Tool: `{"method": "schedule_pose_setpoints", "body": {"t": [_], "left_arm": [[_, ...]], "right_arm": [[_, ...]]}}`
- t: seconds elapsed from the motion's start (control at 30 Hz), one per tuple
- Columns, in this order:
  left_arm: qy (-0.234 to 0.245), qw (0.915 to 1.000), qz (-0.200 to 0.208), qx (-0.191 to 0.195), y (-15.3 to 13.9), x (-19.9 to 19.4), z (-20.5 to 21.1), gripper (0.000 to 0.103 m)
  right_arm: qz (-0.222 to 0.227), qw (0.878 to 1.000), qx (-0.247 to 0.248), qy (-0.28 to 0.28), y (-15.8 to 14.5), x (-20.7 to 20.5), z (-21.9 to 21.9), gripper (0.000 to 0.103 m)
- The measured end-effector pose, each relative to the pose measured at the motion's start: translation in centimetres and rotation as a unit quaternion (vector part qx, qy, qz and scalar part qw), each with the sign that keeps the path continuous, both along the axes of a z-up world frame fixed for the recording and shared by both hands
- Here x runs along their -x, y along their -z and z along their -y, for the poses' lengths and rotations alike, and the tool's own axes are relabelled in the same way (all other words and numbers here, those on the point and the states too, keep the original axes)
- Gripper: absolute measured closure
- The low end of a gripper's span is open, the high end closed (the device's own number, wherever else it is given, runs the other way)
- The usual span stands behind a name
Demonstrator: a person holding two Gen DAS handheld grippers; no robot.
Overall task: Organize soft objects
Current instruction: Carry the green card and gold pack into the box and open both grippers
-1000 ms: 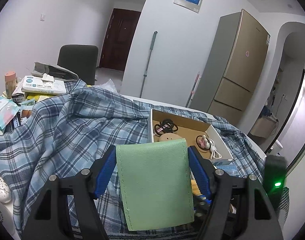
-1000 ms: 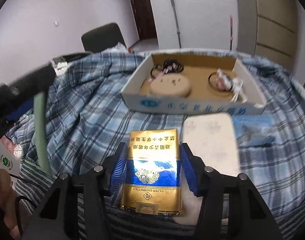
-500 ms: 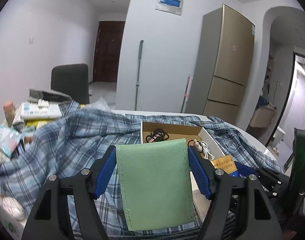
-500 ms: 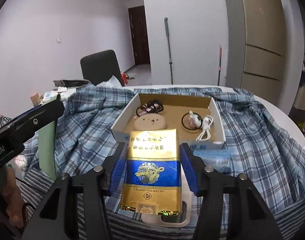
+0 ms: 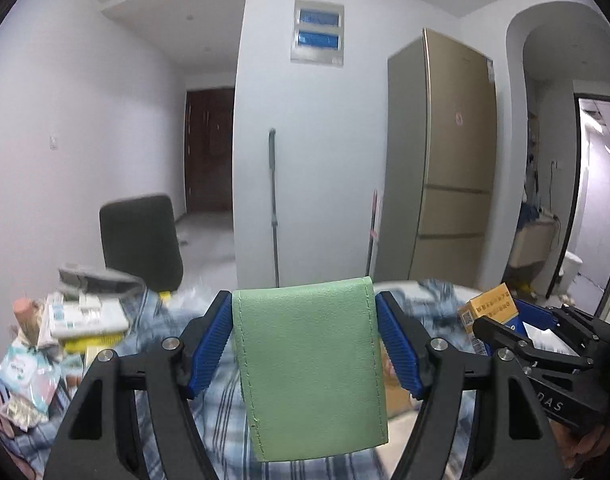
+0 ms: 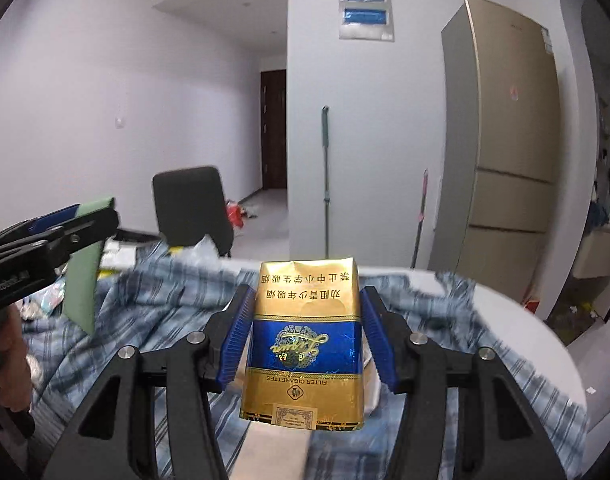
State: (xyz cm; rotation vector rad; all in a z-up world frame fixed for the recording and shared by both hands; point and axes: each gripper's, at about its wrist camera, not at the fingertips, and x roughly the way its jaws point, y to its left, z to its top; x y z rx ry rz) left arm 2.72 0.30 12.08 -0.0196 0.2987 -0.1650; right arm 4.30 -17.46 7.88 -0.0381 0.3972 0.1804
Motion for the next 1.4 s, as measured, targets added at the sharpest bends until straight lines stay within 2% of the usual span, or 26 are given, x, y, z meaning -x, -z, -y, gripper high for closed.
{"method": "schedule_pose_setpoints", "body": {"t": [0.2, 0.3, 0.43, 0.53, 0.7, 0.83, 1.0, 1.2, 1.4], "left_arm": [[0.020, 0.9994, 0.015, 0.022, -3.0, -2.7, 1.9, 0.030], [0.029, 0.9991, 0.005, 0.029, -3.5, -4.3, 3.0, 0.030], [0.023, 0.9996, -0.004, 0.018, -3.2, -6.0, 4.3, 0.030], [0.027, 0.9989, -0.035, 0.012, -1.9, -7.5, 5.3, 0.030], [0.021, 0.9981, -0.058, -0.003, 0.4, -9.3, 5.8, 0.030], [0.024, 0.9945, -0.102, 0.007, 3.1, -11.5, 5.1, 0.030], [0.035, 0.9882, -0.148, -0.012, 6.5, -13.7, 5.5, 0.030], [0.037, 0.9809, -0.190, -0.015, 9.7, -15.7, 5.3, 0.030], [0.036, 0.9786, -0.202, -0.016, 10.6, -16.1, 5.2, 0.030]], "right_arm": [[0.014, 1.000, -0.005, 0.004, -2.6, -2.9, 0.8, 0.050], [0.010, 1.000, -0.016, 0.007, -2.9, -4.4, 0.9, 0.050], [-0.003, 0.999, -0.034, 0.013, -1.9, -6.2, 1.2, 0.050], [-0.021, 0.999, -0.039, 0.020, -0.2, -7.3, 1.5, 0.050], [-0.074, 0.996, -0.041, 0.026, 3.5, -9.4, 2.0, 0.050], [-0.106, 0.993, -0.035, 0.029, 5.9, -10.8, 2.2, 0.050], [-0.171, 0.984, -0.049, 0.006, 8.8, -12.3, 2.2, 0.050], [-0.198, 0.980, -0.035, 0.007, 10.8, -13.4, 1.7, 0.049], [-0.213, 0.976, -0.035, 0.008, 11.9, -14.1, 1.8, 0.049]]}}
